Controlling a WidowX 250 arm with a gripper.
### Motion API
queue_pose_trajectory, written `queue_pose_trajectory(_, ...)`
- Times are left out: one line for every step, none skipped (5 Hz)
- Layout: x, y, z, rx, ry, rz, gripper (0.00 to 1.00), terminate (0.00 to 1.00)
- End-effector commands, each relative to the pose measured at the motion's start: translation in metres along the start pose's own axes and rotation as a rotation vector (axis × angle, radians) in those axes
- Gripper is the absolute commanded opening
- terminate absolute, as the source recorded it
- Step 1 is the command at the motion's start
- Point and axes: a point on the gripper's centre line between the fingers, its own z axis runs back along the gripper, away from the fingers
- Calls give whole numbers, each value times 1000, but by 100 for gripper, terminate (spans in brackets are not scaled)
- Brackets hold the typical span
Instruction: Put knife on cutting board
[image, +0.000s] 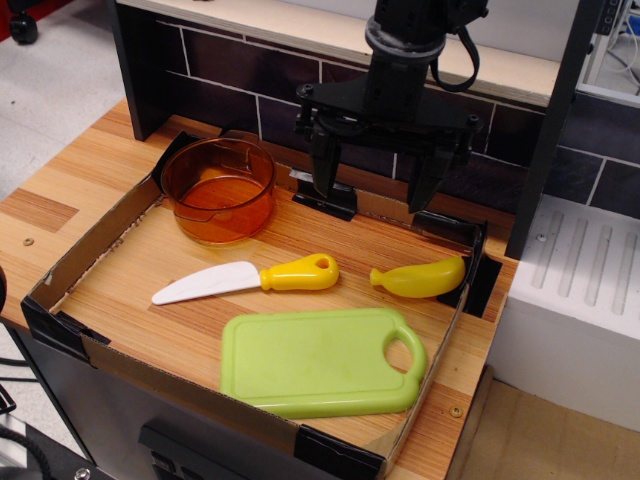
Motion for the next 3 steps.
queue_pose_trajectory(0,0,0,0,0,0,100,0)
queue_pose_trajectory(7,1,10,-89,-16,-243,100,0)
queue_pose_trajectory(6,6,18,-69,-97,-489,100,0)
